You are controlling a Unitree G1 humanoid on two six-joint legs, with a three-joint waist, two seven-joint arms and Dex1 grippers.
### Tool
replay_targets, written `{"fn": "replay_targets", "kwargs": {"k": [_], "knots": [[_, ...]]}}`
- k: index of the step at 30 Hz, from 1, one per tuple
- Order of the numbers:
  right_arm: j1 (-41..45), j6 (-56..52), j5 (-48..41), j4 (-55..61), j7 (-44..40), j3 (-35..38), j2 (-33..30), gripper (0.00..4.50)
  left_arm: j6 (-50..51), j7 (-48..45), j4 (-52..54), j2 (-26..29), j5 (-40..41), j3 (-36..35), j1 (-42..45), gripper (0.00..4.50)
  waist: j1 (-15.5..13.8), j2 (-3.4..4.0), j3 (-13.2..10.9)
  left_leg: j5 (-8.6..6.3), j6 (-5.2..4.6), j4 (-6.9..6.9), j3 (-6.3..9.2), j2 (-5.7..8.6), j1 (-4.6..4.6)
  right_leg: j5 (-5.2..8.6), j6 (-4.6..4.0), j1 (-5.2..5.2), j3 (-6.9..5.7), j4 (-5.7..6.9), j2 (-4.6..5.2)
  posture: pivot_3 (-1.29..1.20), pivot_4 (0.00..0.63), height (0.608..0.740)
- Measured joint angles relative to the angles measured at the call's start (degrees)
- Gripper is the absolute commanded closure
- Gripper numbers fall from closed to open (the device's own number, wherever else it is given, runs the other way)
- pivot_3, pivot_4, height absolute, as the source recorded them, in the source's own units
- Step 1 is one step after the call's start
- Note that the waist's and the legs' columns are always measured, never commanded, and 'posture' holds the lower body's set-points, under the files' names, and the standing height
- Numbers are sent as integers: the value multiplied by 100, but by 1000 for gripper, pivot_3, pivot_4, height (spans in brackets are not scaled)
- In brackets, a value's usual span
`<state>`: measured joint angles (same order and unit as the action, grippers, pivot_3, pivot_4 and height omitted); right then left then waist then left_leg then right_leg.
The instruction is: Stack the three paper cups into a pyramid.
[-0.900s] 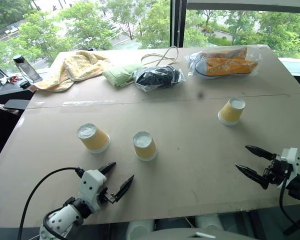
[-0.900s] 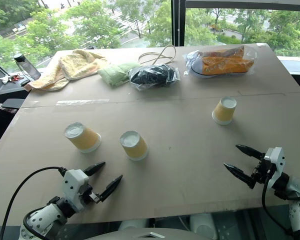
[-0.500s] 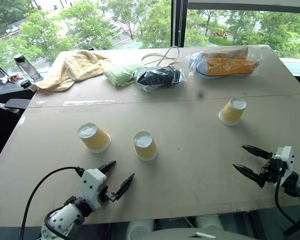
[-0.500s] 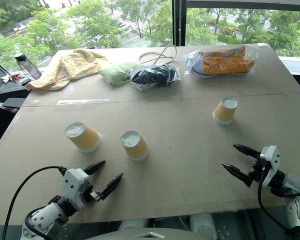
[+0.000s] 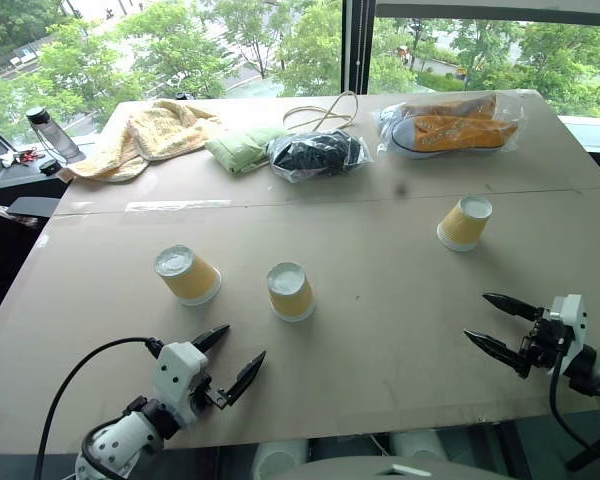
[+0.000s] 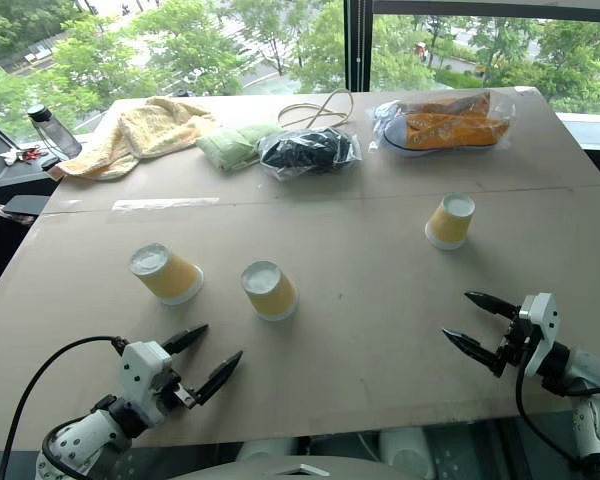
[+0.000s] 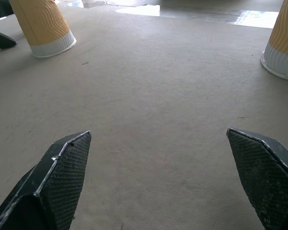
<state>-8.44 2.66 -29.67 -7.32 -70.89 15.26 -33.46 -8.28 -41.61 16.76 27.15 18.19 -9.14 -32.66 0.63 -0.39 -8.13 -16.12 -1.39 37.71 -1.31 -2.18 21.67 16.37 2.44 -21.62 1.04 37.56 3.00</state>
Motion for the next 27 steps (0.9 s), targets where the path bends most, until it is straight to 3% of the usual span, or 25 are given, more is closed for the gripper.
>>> {"fn": "replay_targets", "kwargs": {"k": [5,7,13,23,27], "knots": [[51,-414,-68,611,127,-448,118,0,83,-664,86,519,472,-206,-83,97,19,-23,-15,0,0,0,4,-12,1,0,-1,-8,-1,12,10,0,150,740],[169,-922,-189,1304,364,-889,262,0,233,-1128,368,871,1073,-573,-131,97,20,-23,-20,0,0,0,11,-18,0,0,-3,-8,-10,13,15,0,150,740],[846,-1265,193,1822,1022,-1883,884,0,449,-1620,544,1370,1597,-1488,-143,97,13,-43,-31,0,1,0,15,-11,7,0,-3,-12,-16,7,14,0,150,740],[2025,-1009,816,1432,1184,-3053,1819,0,872,-2262,537,1380,2612,-3229,-579,97,14,-75,-44,1,2,-1,12,-1,9,-1,1,-16,-34,6,10,0,150,740],[2200,-970,900,1242,1157,-3260,1988,0,1122,-2422,706,1352,2820,-3586,-805,97,14,-74,-45,1,3,-1,11,0,9,-1,0,-16,-35,6,12,0,150,740]]}}
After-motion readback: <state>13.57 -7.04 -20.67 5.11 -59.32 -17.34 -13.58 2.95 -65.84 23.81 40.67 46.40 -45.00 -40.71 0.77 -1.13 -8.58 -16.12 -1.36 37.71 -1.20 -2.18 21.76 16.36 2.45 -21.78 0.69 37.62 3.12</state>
